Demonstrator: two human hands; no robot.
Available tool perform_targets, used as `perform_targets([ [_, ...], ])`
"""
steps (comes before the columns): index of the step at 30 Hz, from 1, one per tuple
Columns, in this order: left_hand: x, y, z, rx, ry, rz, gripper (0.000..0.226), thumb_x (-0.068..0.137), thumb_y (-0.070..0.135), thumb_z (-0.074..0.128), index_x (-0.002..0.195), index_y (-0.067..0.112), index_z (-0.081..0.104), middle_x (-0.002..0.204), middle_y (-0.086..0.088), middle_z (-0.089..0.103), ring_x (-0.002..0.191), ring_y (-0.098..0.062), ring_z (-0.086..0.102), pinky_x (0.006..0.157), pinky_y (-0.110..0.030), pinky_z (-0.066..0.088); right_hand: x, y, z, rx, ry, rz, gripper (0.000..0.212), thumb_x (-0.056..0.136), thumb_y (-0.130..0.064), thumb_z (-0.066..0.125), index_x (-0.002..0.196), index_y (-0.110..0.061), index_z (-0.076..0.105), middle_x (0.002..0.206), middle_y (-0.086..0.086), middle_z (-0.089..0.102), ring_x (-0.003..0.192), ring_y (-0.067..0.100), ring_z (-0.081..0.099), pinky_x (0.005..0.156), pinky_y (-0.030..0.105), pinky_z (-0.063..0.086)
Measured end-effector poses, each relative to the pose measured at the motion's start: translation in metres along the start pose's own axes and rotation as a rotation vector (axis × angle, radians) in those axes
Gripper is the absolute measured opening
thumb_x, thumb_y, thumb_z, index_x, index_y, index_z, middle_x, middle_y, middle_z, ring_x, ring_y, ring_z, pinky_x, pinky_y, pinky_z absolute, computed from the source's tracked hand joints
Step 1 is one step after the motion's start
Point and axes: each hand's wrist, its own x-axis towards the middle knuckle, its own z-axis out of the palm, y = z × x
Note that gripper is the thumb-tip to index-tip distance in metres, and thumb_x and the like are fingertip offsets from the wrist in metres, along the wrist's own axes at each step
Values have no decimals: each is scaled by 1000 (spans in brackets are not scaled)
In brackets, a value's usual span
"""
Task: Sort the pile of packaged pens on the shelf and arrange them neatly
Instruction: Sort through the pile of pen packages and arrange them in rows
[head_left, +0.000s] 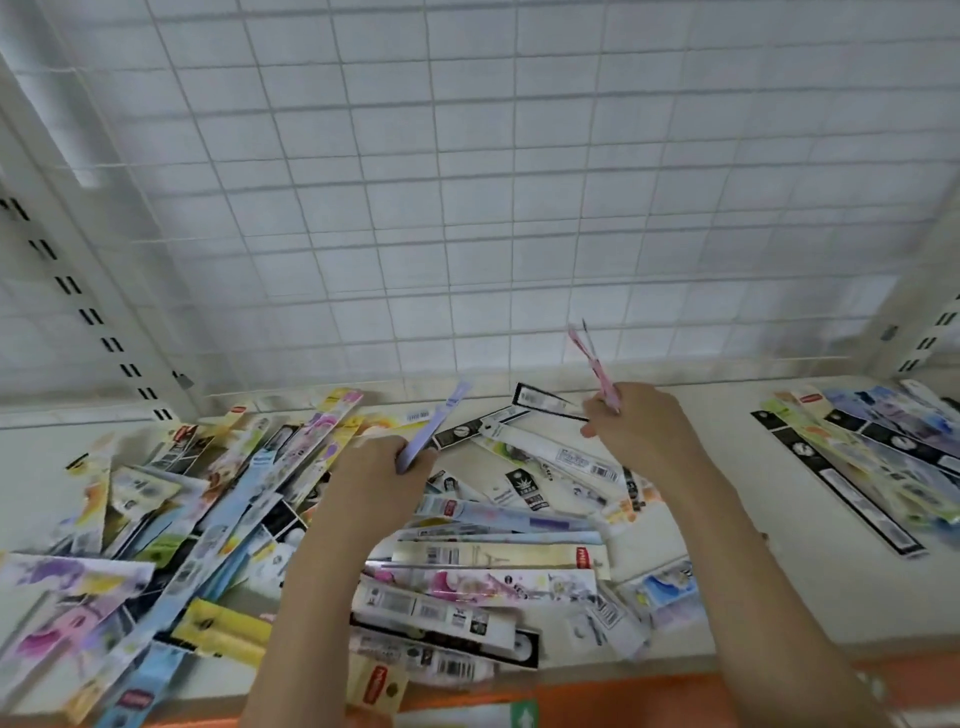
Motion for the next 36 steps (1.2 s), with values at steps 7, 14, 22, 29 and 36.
perform_targets([
  [7, -7, -9, -4, -19, 15, -38, 46, 95, 26, 49, 57, 12, 26, 54, -3, 25, 50, -18, 26, 51, -27, 21, -5, -9, 2, -28, 18, 27, 28, 89, -31, 59, 71, -17, 43, 65, -3, 47, 54, 9, 43, 46, 21, 30],
  [14, -11, 0, 9, -22, 29, -73, 45, 95, 27, 49, 57, 14, 28, 51, -2, 28, 47, -18, 27, 47, -27, 21, -1, -2, 6, -115, -219, -13, 34, 91, -16, 54, 121, -7, 41, 88, 5, 54, 64, 16, 52, 52, 26, 39],
  [22, -18, 14, 18, 49, 105, -131, 46, 95, 29, 49, 56, 15, 28, 52, -2, 30, 47, -17, 28, 46, -27, 20, 17, 7, 5, -47, -242, -109, 15, 86, -20, 49, 90, -7, 55, 84, 11, 66, 72, 26, 60, 59, 29, 39],
  [29, -30, 6, 23, 75, 224, -256, 43, 95, 28, 50, 57, 14, 32, 53, -4, 34, 48, -20, 31, 46, -28, 23, 27, 21, 14, -244, -233, -152, 34, 83, -42, 60, 70, -21, 37, 67, -5, 46, 58, 14, 45, 49, 26, 30],
  [36, -42, 17, 41, 68, 249, -262, 43, 94, 28, 49, 59, 14, 30, 52, -3, 33, 48, -20, 32, 48, -28, 25, 29, 27, 24, -297, -330, -206, 21, 86, -31, 56, 72, -19, 45, 71, -1, 51, 65, 19, 51, 49, 24, 33],
])
